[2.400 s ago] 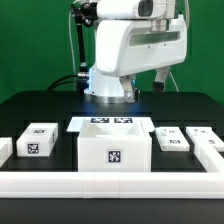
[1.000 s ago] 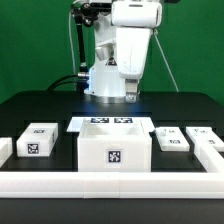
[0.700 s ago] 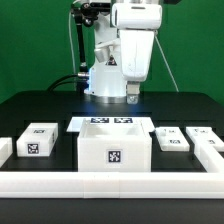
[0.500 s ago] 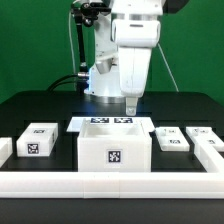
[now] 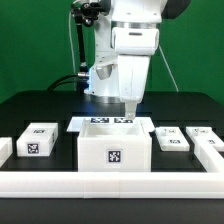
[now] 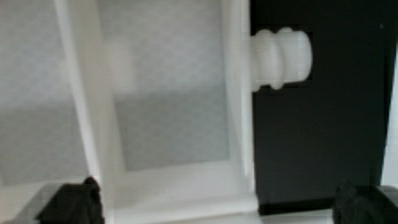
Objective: Assemble cabinet
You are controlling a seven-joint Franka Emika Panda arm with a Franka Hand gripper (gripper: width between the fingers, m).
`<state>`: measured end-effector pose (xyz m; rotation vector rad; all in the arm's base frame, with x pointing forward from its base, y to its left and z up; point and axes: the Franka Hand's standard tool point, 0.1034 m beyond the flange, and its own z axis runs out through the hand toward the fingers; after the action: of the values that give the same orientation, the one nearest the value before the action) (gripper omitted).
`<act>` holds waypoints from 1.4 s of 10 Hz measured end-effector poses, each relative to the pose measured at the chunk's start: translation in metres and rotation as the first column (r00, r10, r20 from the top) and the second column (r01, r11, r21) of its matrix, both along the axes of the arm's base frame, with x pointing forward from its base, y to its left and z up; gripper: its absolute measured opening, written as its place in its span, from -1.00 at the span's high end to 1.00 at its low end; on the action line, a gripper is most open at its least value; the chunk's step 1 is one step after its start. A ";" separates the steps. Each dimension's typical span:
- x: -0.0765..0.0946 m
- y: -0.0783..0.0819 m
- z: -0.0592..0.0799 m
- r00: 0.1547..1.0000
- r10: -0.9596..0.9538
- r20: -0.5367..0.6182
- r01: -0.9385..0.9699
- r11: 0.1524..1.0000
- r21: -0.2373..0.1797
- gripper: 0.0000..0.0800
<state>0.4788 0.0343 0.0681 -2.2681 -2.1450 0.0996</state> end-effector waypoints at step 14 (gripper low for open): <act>-0.011 -0.003 -0.034 0.999 -0.026 -0.048 0.026 1.000 0.007 0.91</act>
Offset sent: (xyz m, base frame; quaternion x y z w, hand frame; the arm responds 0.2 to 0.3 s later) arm 0.0020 0.0030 -0.0206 -0.0074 0.0104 0.0068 0.9999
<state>0.4680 0.0318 0.0341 -2.2645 -2.0887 0.1428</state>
